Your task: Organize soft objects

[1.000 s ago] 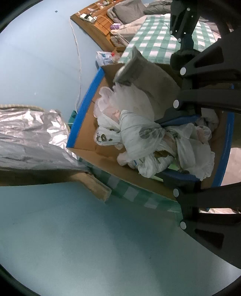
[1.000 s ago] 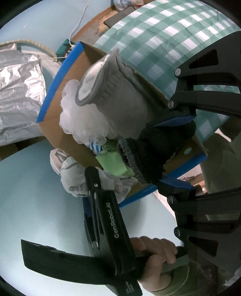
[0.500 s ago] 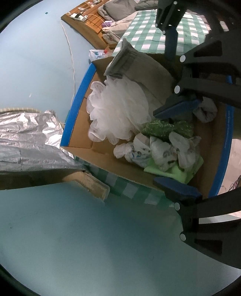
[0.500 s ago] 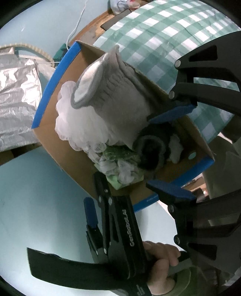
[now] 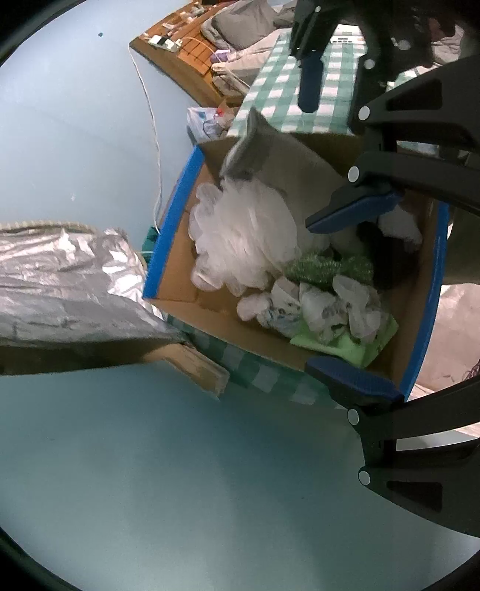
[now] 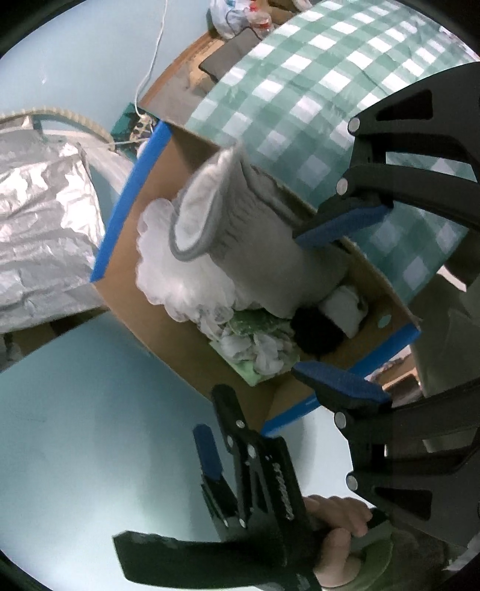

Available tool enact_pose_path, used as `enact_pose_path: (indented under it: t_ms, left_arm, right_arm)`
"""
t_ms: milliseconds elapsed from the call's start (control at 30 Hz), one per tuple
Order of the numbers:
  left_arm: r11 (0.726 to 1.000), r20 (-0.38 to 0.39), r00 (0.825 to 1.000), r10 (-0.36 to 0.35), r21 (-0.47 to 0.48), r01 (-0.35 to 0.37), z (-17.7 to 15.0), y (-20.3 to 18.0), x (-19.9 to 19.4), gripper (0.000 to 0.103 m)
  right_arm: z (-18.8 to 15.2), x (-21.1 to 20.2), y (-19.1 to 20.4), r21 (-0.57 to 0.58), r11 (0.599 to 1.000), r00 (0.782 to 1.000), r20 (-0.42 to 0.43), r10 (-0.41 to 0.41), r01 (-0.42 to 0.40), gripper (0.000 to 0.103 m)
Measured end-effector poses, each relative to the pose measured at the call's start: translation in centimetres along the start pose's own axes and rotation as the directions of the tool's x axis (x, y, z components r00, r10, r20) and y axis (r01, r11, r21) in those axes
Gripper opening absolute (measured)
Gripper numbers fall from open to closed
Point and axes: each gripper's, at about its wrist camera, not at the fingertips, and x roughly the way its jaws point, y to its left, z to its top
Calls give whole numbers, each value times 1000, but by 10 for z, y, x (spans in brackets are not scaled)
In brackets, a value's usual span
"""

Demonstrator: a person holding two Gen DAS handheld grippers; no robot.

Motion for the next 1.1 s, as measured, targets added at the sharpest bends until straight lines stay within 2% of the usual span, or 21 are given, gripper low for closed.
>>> enact_pose_path:
  t_ms: [300,467,533,667,800,1000,1100]
  left_arm:
    - [1000,41,999,-10,22,9,3,-20,-29,78]
    - [998,70,997,-12,56,8,7,-37,-46,82]
    - [998,85,996,-12,57,8,9,-43,-53,86]
    - [999,103,995,-9,53,4,12,-50,-66,88]
    - [997,116,993,17,74,-25,15,-59,-77,92]
    - [992,156,986,55,106,-72,17,-74,-97,93]
    - [994,177,983,46,92,-63,19,-81,-107,98]
  right_arm:
    - [7,-39,-15,48,998,996,74,-44,40,72]
    - [10,-66,-21,63,996,989,131,-70,62,75]
    - [10,-77,-25,78,995,985,155,-78,66,75]
    - [12,-93,-30,95,991,976,188,-107,91,76]
    - [13,-111,-35,107,987,966,217,-140,119,76]
    - [8,-134,-41,118,977,949,243,-203,179,76]
    - [5,-144,-47,142,973,945,250,-212,181,76]
